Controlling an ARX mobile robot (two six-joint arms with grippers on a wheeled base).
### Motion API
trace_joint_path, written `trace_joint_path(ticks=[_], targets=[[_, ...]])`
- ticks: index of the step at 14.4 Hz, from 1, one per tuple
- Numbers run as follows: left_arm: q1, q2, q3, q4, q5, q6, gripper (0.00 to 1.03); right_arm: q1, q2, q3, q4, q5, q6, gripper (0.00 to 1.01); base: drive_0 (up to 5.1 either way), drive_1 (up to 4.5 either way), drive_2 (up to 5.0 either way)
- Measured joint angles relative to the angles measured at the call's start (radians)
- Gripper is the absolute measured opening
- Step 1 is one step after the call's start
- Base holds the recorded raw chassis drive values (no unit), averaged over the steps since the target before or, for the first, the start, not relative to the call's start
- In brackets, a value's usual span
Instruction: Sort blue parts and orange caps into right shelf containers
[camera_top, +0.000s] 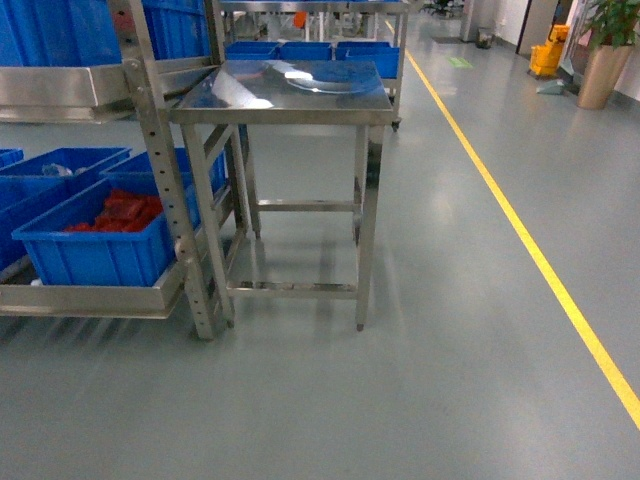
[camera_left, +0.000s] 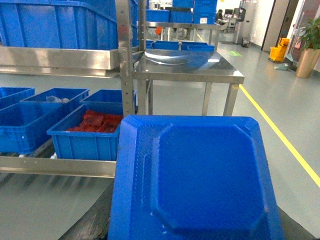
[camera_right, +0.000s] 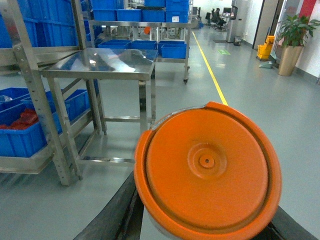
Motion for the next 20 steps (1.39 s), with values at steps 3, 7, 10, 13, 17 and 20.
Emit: trace_joint_path(ticks=[3,7,10,13,17,20], targets=[[0.000,0.000,0.000,0.000,0.002,0.000,0.43,0.000,0.000,0.000,-0.003,0.000,0.000,0.42,-0.1,4.13,-4.3],[0.000,0.000,0.000,0.002,0.000,0.000,0.43,0.000,0.000,0.000,0.000,0.000,0.000,0.42,0.0,4.20,-4.2],[0.000,0.000,0.000,0.000,0.002,0.000,0.43,0.000,0.000,0.000,0.000,0.000,0.000,0.42,-0.1,4.10,-4.3],[0.000,0.000,0.000,0.005,0.002,0.000,0.43,0.000,0.000,0.000,0.001,0.000,0.000,0.42,0.0,4.13,-4.2],[0.000,0.000,0.000,-0.008,0.000,0.000,0.43,0.000,0.000,0.000,-0.005,0.000,0.000,0.42,0.0,1.99,-2.0],[0.000,0.000,0.000,0.000,0.002,0.000,0.43,0.000,0.000,0.000,-0.001,0.003,0.000,0.42,-4.8,2.19,2.9]])
